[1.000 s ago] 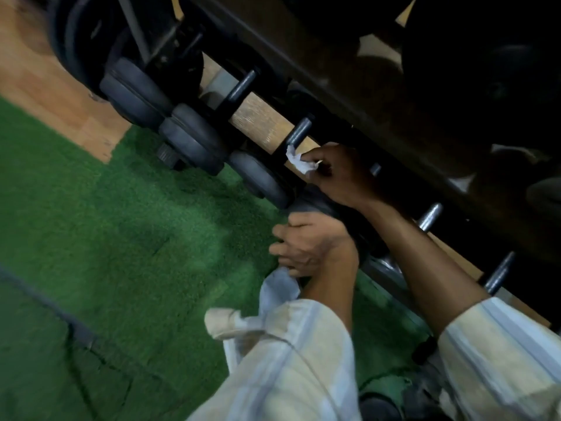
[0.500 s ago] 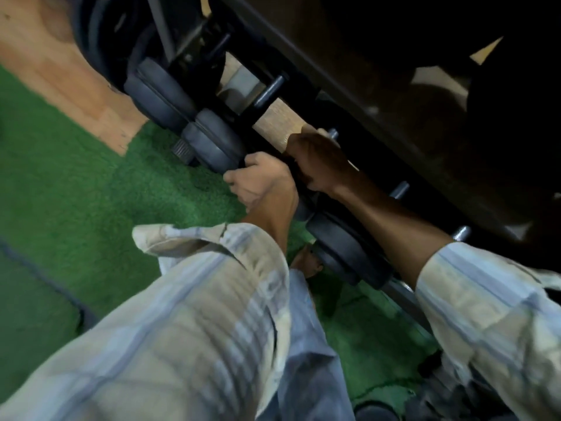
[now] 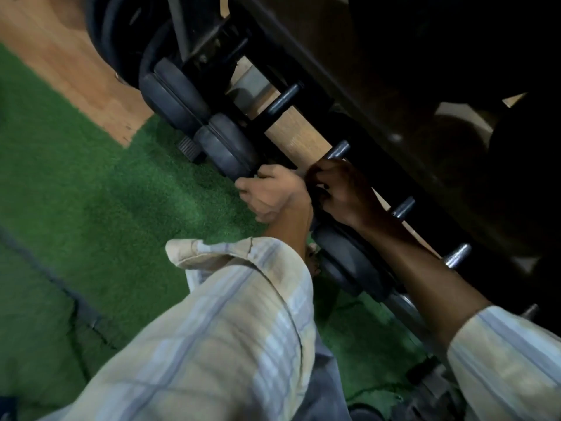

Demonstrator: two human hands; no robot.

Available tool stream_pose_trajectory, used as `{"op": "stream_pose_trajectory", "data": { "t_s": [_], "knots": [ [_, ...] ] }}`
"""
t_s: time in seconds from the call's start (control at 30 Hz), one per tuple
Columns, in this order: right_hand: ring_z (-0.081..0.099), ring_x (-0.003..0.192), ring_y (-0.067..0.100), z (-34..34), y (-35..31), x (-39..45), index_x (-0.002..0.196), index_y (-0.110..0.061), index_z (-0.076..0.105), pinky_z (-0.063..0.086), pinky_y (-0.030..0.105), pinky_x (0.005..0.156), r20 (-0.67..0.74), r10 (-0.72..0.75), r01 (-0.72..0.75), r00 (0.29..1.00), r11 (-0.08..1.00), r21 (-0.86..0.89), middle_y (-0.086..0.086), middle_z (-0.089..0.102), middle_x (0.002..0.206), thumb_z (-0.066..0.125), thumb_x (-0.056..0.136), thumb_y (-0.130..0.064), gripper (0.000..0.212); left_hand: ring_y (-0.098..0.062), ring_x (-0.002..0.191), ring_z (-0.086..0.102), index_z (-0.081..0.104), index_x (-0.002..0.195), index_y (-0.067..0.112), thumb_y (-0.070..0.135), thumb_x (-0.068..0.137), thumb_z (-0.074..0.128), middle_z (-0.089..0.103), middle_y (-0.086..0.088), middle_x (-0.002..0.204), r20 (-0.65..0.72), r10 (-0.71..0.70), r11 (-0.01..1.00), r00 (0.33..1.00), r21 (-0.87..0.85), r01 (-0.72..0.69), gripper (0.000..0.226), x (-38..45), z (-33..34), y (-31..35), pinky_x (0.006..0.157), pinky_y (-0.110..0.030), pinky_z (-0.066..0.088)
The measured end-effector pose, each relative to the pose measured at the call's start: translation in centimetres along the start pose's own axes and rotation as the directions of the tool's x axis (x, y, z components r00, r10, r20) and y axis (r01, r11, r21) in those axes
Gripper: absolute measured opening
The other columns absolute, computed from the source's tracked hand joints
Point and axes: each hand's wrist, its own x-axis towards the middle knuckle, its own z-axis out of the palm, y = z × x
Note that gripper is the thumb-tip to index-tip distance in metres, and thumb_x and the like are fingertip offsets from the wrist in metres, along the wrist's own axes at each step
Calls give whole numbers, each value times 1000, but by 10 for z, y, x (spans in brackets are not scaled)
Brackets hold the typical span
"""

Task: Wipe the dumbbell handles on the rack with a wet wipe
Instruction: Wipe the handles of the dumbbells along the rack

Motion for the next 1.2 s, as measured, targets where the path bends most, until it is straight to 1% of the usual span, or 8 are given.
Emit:
{"op": "stream_pose_trajectory", "data": {
  "t_s": [0.17, 0.3, 0.43, 0.63, 0.73, 0.83, 1.07, 1.2],
  "knots": [
    [72, 97, 25, 4, -4, -4, 94, -13, 79, 57, 38, 82, -74, 288, -266, 955, 938, 221, 8, 77, 98, 74, 85, -16, 11, -42, 116, 55, 47, 130, 3, 27, 97, 48, 58, -21, 125, 1, 6, 1000, 1000, 3, -6, 40, -1, 1, -1, 91, -45, 38],
    [72, 94, 22, 5, 1, 4, 89, -19, 77, 59, 42, 87, 196, 517, -550, 833, 734, 399, 5, 77, 96, 75, 57, -39, 38, -43, 113, 56, 47, 127, 3, 26, 95, 48, 59, -22, 121, -8, 6, 1000, 1000, 18, -6, 39, 0, 1, -2, 90, -47, 39],
    [66, 75, 27, 9, 13, 15, 69, -15, 68, 53, 39, 71, 392, 599, -692, 699, 428, 581, 11, 70, 76, 68, 71, 0, 15, -43, 112, 58, 47, 123, 3, 26, 93, 47, 60, -22, 119, -27, 20, 1000, 999, 24, -19, 38, 1, 2, -3, 89, -49, 42],
    [56, 46, 15, 4, 15, 24, 71, -7, 62, 40, 19, 39, 568, 504, -686, 651, 68, 725, 7, 62, 59, 52, 89, -8, 21, -43, 111, 58, 47, 121, 4, 27, 92, 47, 60, -21, 117, -16, 19, 1000, 1000, 17, -19, 37, -2, 4, -3, 90, -50, 42],
    [68, 56, 20, 6, 14, 32, 69, -5, 72, 55, 22, 54, 657, 344, -631, 671, -200, 750, 9, 71, 67, 44, 96, -11, 40, -43, 110, 58, 48, 120, 5, 27, 92, 48, 60, -21, 116, -26, 26, 999, 999, 22, -25, 36, -1, 4, -3, 88, -50, 42],
    [69, 67, 22, 7, 13, 39, 80, -6, 66, 59, 28, 65, 671, 312, -565, 673, -368, 738, 9, 69, 79, 64, 92, -18, 17, -43, 109, 59, 47, 119, 5, 27, 91, 47, 60, -21, 116, -28, 33, 999, 999, 29, -32, 36, 1, 4, -4, 86, -50, 42],
    [65, 94, 26, 26, 15, 54, 107, -7, 70, 48, 40, 107, 702, 304, -634, 644, -301, 712, 9, 69, 96, 88, 77, -22, 37, -44, 110, 58, 47, 121, 4, 27, 92, 47, 58, -21, 118, 0, 33, 999, 999, 30, -33, 37, -1, 2, -3, 89, -51, 42],
    [68, 59, 17, 25, 8, 49, 71, -10, 65, 59, 27, 62, 615, 435, -586, 658, -217, 781, 7, 68, 67, 78, 84, -3, 19, -43, 109, 58, 48, 120, 4, 27, 93, 48, 58, -20, 118, 0, 31, 999, 1000, 38, -31, 36, -2, 0, -2, 88, -51, 42]
  ]
}}
